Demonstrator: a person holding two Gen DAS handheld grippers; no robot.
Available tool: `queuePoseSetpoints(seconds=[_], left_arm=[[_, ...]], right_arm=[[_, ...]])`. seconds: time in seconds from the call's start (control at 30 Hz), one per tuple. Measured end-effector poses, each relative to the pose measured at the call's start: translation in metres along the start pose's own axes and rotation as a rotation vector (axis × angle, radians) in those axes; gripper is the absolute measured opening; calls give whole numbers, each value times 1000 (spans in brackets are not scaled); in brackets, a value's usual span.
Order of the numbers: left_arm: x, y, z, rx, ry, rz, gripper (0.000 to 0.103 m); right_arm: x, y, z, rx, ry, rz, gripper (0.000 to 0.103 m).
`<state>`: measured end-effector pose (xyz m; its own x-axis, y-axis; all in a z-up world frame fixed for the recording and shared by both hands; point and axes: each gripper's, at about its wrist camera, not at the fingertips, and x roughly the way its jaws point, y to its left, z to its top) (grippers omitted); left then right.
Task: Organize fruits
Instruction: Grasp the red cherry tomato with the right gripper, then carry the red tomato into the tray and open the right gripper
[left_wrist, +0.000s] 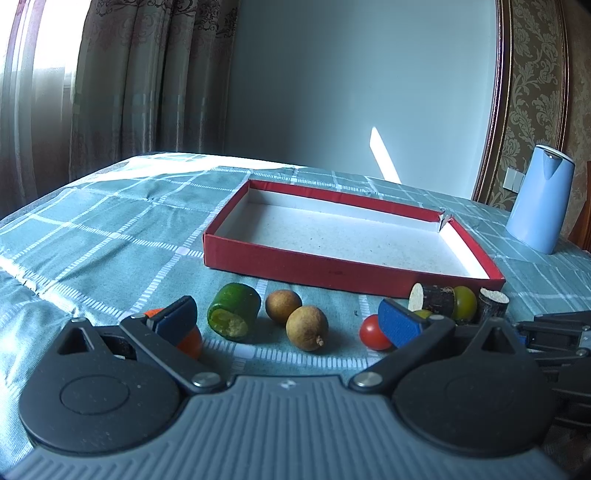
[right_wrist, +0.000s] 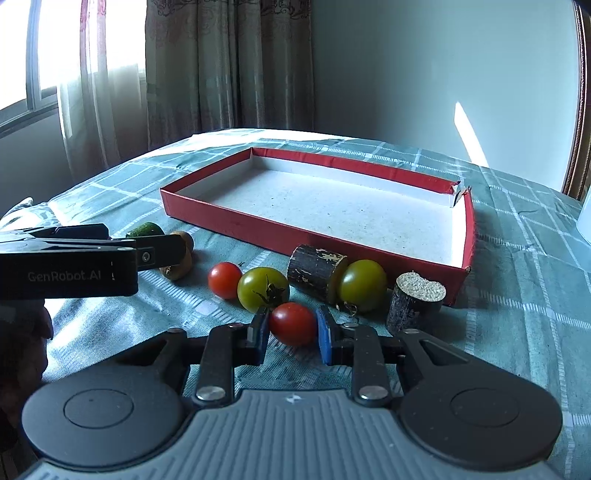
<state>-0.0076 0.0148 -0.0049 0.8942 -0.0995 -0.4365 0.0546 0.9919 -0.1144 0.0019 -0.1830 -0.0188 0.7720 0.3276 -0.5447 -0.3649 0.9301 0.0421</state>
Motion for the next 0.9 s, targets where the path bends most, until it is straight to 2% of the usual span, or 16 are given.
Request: queuePoseSetpoints(seconds=[0.2,0.4,0.6,0.73,0.9], left_arm=[[2,-3,0,22,10,15,103],[3,-5,0,34,15,23,103],[3,-5,0,37,17,25,103],[3,-5,0,39,18,25,103],[3,-5,0,39,19,21,103]], right_arm=[[-21,-14,15,38,-79,4,26],[-20,-40,47,85,-159,-62,26],[14,-70,60,141,-122,-126,26],[35,-83,54,170,-87,-143,26],[40,-89,48,188,-88,-152,26]])
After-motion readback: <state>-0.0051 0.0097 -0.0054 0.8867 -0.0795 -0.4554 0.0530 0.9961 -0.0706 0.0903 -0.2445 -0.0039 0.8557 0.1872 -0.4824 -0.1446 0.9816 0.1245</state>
